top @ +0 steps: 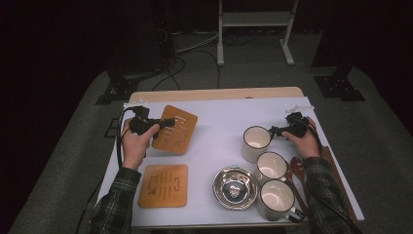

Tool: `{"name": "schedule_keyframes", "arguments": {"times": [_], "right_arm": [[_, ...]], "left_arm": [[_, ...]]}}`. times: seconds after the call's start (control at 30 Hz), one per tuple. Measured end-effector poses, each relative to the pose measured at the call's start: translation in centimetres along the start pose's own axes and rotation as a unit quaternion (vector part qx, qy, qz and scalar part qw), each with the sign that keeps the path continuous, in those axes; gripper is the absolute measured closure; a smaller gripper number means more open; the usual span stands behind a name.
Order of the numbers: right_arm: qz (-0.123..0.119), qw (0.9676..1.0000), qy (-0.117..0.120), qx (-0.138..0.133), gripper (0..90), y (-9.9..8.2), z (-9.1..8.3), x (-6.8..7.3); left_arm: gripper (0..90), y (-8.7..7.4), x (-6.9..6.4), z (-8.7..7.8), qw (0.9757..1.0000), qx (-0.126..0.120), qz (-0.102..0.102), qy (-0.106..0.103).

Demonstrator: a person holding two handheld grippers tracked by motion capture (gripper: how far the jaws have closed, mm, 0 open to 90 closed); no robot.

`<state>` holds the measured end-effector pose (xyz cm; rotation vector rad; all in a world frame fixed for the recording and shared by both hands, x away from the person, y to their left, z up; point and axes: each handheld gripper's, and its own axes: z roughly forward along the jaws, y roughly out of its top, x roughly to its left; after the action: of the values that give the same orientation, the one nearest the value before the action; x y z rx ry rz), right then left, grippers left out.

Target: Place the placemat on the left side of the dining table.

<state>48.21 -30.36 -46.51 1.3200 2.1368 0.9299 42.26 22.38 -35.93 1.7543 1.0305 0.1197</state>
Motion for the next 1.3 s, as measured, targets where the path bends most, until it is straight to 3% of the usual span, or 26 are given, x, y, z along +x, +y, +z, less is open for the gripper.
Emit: {"name": "schedule_keyframes", "arguments": {"times": [0.47,0.77,1.07,1.3], "right_arm": [[0.002,1.0,0.003,0.001,13.4,0.0,0.0,-0.1],[0.001,1.0,0.001,0.0,13.4,0.0,0.0,0.0],[0.001,1.0,0.002,0.001,13.4,0.0,0.0,0.0],[0.003,1.0,0.003,0.002,13.4,0.0,0.0,-0.1]], "left_arm": [[86.3,0.3,2.7,0.2,0.9994,-0.004,-0.021,0.027],[86.3,0.1,3.3,0.1,0.9991,0.004,-0.024,0.035],[86.2,0.2,4.0,0.2,0.9984,0.007,-0.041,0.038],[84.8,0.9,4.5,0.8,0.9971,0.025,-0.045,0.055]]}}
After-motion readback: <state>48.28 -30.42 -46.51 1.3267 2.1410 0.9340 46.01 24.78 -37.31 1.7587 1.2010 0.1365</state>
